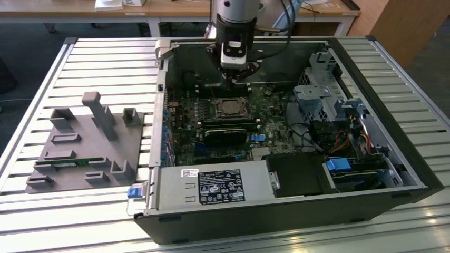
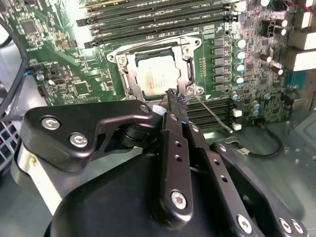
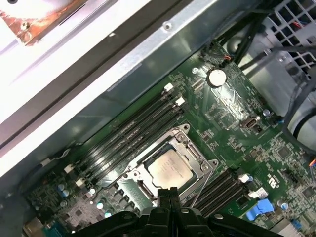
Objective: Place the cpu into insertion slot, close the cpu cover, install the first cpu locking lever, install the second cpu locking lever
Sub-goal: 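Install the first cpu locking lever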
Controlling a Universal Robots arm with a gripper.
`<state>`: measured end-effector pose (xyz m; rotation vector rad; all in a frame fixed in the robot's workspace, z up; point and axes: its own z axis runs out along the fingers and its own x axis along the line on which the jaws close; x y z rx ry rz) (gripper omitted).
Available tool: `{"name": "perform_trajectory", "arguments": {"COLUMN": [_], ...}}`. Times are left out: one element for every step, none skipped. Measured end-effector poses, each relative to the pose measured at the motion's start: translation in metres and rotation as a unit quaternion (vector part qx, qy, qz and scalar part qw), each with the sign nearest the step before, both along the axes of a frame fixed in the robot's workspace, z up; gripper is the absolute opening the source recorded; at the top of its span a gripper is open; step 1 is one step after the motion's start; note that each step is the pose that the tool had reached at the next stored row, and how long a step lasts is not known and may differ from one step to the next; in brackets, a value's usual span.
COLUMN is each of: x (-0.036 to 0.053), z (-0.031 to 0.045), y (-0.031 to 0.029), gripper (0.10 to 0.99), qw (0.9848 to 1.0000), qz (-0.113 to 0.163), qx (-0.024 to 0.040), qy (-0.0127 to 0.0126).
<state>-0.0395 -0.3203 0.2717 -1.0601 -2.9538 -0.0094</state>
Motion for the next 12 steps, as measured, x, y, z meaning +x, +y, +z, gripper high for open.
{"name": "perform_trajectory", "arguments": {"x": [0.0,0.0,0.0,0.0,0.0,0.0,0.0,0.0,0.0,0.0,0.0,0.0], "z": [0.0,0.0,0.0,0.0,0.0,0.0,0.0,0.0,0.0,0.0,0.0,0.0], "y": [0.0,0.0,0.0,0.0,0.0,0.0,0.0,0.0,0.0,0.0,0.0,0.0], "gripper": [0.106,0.106,0.106,0.106,0.106,0.106,0.106,0.106,0.106,0.106,0.106,0.106], "qw": [1.0,0.9999,0.9998,0.9997,0.9996,0.9995,0.9993,0.9992,0.999,0.9988,0.9987,0.9985], "qz": [0.006,0.012,0.017,0.023,0.028,0.032,0.037,0.041,0.045,0.048,0.052,0.055], "qx": [0.0,0.0,0.0,0.0,0.0,0.0,0.0,0.0,0.0,0.0,0.0,0.0], "qy": [0.0,0.0,0.0,0.0,0.0,0.0,0.0,0.0,0.0,0.0,0.0,0.0]}}
